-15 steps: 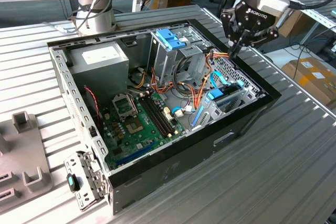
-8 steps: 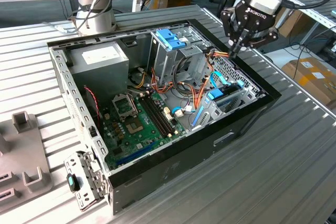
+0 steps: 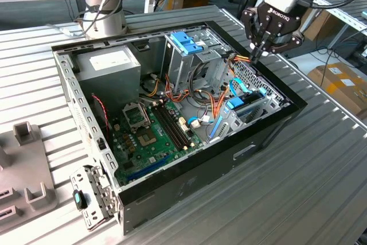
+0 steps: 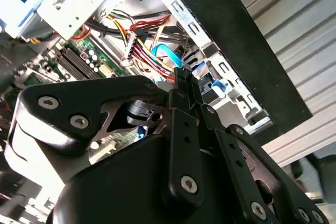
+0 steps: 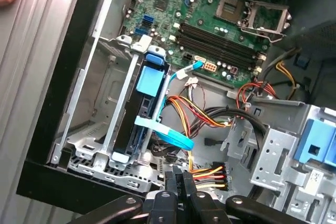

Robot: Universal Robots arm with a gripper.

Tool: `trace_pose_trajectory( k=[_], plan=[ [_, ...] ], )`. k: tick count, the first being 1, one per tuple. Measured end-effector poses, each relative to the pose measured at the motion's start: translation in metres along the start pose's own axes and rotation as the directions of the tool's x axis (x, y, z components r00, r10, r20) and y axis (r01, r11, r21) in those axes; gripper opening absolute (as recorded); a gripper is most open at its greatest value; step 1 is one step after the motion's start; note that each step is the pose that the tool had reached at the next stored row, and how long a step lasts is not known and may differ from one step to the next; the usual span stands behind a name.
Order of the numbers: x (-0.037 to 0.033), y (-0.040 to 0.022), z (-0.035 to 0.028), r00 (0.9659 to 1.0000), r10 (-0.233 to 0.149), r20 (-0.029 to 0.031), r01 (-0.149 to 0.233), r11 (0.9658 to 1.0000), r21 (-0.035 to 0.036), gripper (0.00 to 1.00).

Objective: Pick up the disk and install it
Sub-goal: 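Insert the second disk wire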

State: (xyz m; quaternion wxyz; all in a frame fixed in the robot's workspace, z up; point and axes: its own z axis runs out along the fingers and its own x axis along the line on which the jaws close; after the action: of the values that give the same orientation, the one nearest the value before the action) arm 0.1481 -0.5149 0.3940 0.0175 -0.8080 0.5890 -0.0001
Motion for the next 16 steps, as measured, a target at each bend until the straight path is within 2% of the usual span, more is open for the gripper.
trace_pose_trajectory(
  k=[3, 6, 7, 9, 12, 13, 16],
  plan=[
    [0.0, 0.0, 0.0002, 0.9984, 0.057, -0.0015, -0.057, 0.9984, 0.0012, 0.16],
    [0.0, 0.0, 0.0005, 0.9936, 0.113, -0.0031, -0.113, 0.9936, 0.0025, 0.16],
    [0.0, 0.0, 0.0006, 0.9894, 0.145, -0.0039, -0.145, 0.9894, 0.0033, 0.16],
    [0.0, 0.0, 0.0009, 0.9783, 0.207, -0.0054, -0.207, 0.9784, 0.0048, 0.16],
    [0.0, 0.0, 0.0012, 0.9663, 0.257, -0.0066, -0.257, 0.9664, 0.0062, 0.16],
    [0.0, 0.0, 0.0011, 0.9639, 0.266, -0.0068, -0.266, 0.9639, 0.0064, 0.16],
    [0.0, 0.0, 0.0012, 0.9639, 0.266, -0.0068, -0.266, 0.9639, 0.0065, 0.16]
  ],
)
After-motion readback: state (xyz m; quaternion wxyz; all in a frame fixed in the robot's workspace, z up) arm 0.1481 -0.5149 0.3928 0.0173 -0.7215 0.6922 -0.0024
